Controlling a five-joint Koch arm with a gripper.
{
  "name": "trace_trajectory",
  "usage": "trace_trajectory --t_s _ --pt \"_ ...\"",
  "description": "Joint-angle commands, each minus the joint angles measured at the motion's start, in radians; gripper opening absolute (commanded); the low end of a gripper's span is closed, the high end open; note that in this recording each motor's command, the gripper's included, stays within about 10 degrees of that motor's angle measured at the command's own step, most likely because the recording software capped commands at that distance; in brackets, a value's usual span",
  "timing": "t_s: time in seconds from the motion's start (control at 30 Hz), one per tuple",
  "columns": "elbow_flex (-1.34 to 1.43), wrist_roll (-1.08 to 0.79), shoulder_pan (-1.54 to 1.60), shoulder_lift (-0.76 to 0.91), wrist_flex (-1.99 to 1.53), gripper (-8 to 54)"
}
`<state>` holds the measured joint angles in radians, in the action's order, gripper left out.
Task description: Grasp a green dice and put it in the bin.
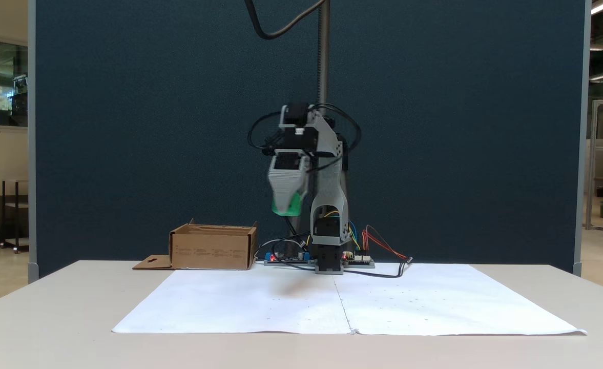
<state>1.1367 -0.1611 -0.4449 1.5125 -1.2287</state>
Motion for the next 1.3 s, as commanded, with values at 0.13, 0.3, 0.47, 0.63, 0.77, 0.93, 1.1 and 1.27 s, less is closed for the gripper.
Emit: trace_trajectory --t_s 0.13,0.3,0.47,0.63,0.77,0.93,1.1,1.27 --pt "-0.087 0.021 -0.389 0.072 -0.049 12.1" --pt "-0.164 -0.028 -0.666 0.071 -0.049 12.1" --pt "-0.247 -0.084 -0.957 0.044 -0.049 12.1" --pt "-0.247 -0.196 -1.169 0.015 -0.049 12.1" --pt "-0.239 -0.244 -1.249 -0.041 -0.035 12.0" --pt "-0.23 -0.25 -1.281 -0.098 0.038 12.1" --pt "-0.206 -0.247 -1.313 -0.146 0.052 12.1" --pt "-0.129 -0.244 -1.324 -0.146 0.034 12.1"
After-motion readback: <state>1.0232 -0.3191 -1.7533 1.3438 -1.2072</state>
